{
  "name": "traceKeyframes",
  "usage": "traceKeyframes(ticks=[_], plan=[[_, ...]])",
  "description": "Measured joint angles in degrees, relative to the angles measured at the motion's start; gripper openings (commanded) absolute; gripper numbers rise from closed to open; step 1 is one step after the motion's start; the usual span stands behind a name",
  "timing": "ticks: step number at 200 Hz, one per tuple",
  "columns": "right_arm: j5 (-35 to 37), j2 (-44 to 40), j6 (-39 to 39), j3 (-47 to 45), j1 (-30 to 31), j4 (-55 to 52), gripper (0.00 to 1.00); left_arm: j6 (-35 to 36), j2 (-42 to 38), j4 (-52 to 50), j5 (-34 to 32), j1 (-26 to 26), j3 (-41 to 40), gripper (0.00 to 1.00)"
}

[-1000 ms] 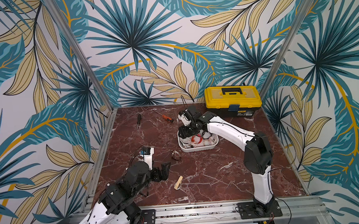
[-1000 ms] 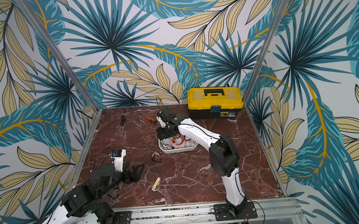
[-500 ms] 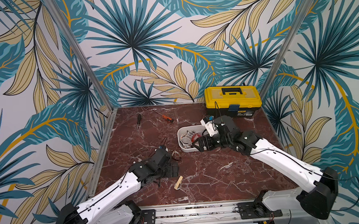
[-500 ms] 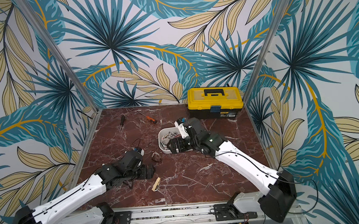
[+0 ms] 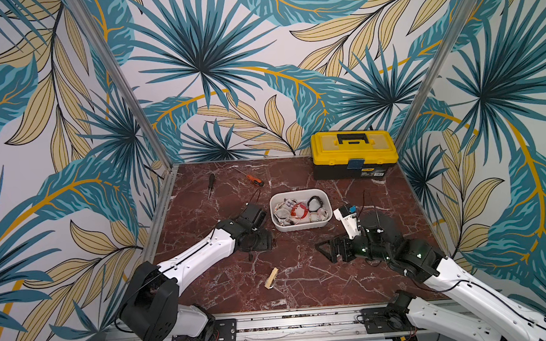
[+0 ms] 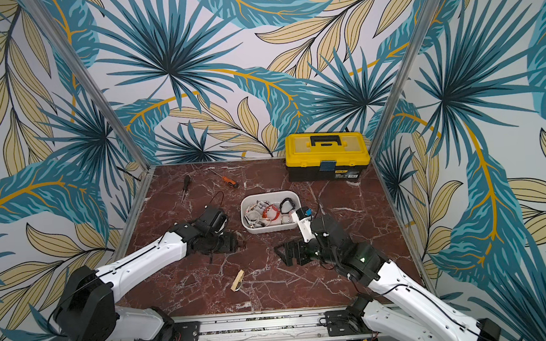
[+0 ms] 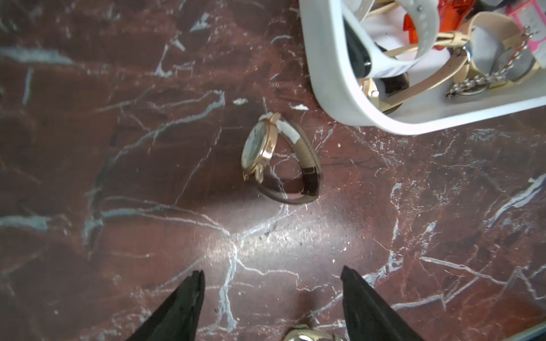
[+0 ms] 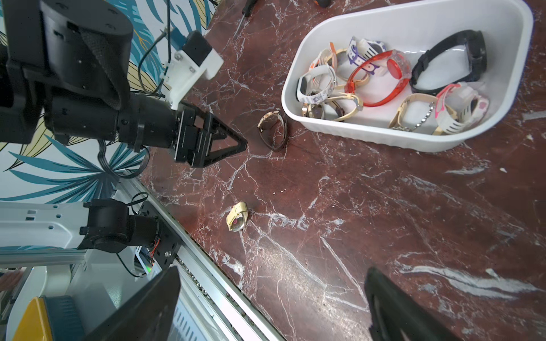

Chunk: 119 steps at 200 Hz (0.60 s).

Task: Put the watch into the storage box
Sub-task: Pick up the watch at the center of the board.

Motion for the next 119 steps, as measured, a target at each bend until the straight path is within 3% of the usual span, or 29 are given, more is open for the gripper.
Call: traceKeyframes(ticks=[32, 119], plan=[[0.00, 0.00, 0.04, -0.04, 0.02, -0.55, 1.00, 4.61, 4.13, -0.66, -3.54, 0.13, 3.74, 0.61], [1.31, -1.20, 0.22, -1.09, 0.04, -1.42, 1.00, 11.50, 14.67, -2.05, -7.34, 1.62, 10.36, 0.57]])
